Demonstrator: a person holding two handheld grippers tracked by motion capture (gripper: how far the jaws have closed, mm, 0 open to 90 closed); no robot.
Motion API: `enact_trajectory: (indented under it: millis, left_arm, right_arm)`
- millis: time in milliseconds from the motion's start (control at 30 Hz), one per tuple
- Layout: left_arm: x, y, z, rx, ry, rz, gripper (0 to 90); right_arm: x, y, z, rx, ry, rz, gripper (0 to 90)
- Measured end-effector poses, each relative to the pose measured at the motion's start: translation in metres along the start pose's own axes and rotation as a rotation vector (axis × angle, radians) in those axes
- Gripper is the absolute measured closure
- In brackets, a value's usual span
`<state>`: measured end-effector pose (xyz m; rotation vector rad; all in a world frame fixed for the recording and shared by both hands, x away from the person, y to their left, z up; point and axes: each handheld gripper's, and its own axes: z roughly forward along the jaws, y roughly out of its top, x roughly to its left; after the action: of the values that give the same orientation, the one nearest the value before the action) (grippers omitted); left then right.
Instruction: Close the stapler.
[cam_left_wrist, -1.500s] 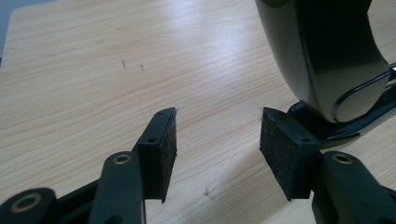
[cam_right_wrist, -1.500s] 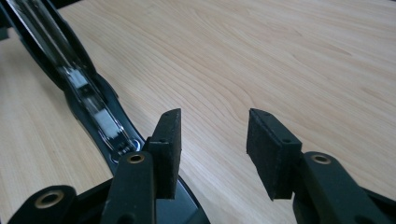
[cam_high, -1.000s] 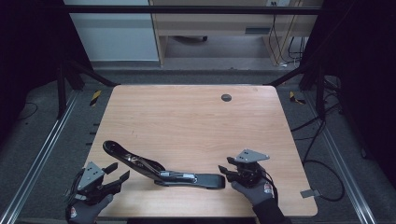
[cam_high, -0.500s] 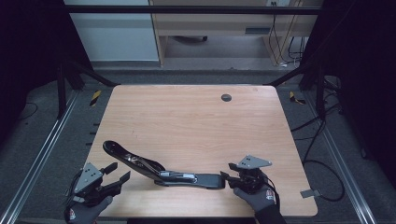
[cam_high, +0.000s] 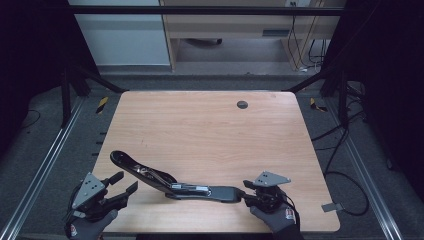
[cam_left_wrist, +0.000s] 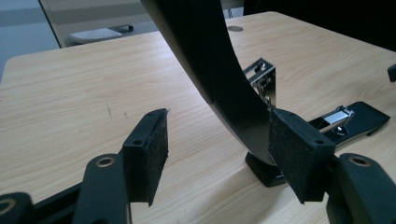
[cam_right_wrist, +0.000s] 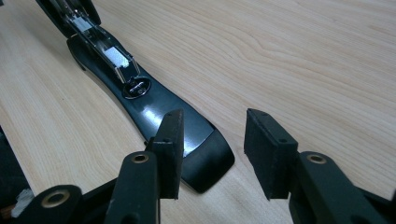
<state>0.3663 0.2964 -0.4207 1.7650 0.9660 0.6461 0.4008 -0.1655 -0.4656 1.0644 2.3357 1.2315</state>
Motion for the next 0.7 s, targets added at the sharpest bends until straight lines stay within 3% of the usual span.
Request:
enact_trajectory:
  millis: [333,700]
  left_arm:
    - [0.000,0.011,0.000,-0.028,0.010,-0.006,37.6]
    - [0.000,0.027,0.009,-0.044,0.023,-0.007,38.7]
  right_arm:
    - [0.005,0.000,0.000,-0.002,0.004,-0.001,62.9]
    - [0.008,0.002,0.003,0.014,0.005,-0.012,75.5]
